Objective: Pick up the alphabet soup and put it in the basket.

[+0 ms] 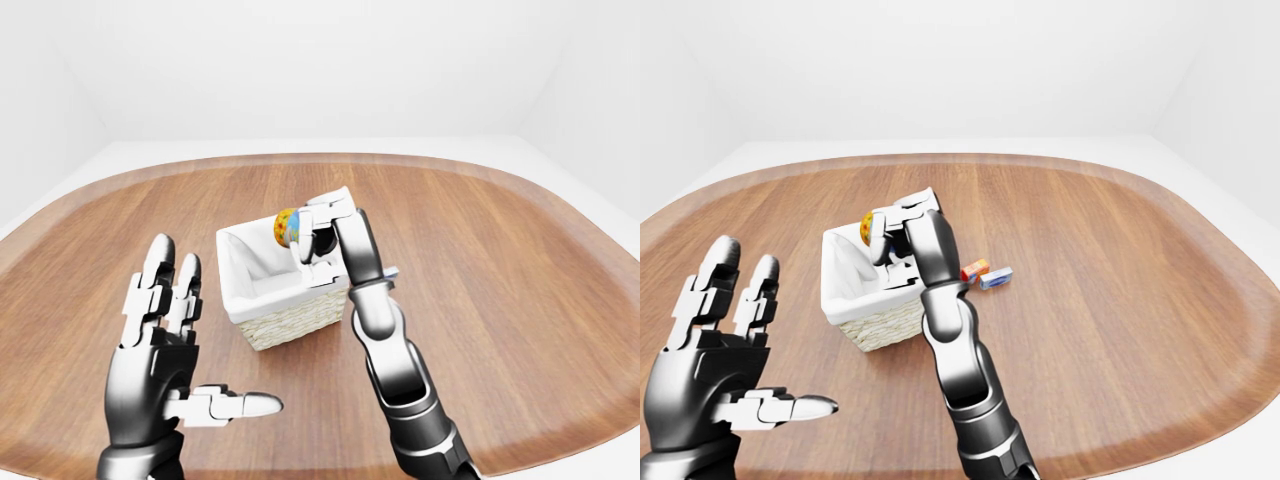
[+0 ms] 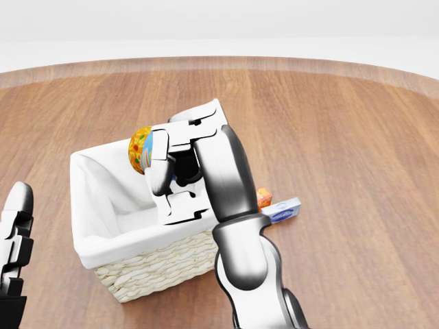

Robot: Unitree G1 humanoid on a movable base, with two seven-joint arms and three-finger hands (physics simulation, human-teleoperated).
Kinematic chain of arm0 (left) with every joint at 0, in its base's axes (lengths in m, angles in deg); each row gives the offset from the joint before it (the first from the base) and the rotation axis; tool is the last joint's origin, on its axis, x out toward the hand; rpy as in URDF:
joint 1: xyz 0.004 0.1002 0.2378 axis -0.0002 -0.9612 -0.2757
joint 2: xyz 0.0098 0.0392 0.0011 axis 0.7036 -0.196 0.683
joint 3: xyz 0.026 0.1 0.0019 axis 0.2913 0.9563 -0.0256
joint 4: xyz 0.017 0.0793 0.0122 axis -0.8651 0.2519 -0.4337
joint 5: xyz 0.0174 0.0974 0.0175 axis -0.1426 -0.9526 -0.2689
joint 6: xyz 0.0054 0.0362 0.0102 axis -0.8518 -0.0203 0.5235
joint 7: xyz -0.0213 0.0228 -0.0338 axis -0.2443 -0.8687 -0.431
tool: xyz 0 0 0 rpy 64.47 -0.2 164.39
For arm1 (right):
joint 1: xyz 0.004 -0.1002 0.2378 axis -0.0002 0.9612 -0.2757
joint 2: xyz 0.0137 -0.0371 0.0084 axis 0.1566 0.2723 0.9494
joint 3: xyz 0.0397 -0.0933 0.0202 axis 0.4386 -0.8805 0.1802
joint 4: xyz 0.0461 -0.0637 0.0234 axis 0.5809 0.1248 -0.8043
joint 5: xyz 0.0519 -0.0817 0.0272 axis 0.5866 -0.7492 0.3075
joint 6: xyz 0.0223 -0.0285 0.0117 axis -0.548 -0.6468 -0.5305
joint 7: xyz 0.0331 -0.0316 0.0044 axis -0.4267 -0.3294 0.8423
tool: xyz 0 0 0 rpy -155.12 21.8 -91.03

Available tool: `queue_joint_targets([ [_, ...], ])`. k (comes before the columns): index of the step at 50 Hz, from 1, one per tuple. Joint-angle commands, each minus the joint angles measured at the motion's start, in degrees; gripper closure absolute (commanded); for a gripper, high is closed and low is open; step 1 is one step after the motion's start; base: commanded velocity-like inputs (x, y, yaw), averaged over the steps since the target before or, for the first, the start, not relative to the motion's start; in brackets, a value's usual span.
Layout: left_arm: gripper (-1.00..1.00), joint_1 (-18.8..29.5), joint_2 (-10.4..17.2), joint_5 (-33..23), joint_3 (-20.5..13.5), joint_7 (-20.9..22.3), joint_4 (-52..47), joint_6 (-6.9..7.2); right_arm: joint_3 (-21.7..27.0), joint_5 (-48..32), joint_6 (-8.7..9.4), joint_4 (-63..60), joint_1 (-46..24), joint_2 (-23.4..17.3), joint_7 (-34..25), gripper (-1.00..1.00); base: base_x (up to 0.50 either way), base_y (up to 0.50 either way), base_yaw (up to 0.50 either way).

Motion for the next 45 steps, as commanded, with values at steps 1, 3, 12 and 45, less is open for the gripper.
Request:
queue_joint_targets([
  [1,-1.0,-0.29,-0.45,0.42,-0.76,0.76,-0.72,0.0,-0.91,-1.75,0.0,3.65,-2.39,2.4,1.83,1.0,0.0,0.0,0.0],
  [3,-1.0,-0.2,-0.54,0.51,-0.98,0.89,-0.77,0.0,-0.64,-1.76,0.0,4.88,-3.04,2.72,2.08,1.0,0.0,0.0,0.0],
  [12,-1.0,-0.01,-0.98,0.69,-1.59,1.51,-0.96,0.0,-0.49,-2.53,0.0,8.79,-4.82,3.86,2.89,1.0,0.0,0.0,0.0],
  [45,-1.0,-1.02,-1.35,1.27,-1.91,2.51,-1.75,0.0,5.4,0.9,0.0,35.05,-19.23,4.84,11.29,1.0,0.0,0.0,0.0],
])
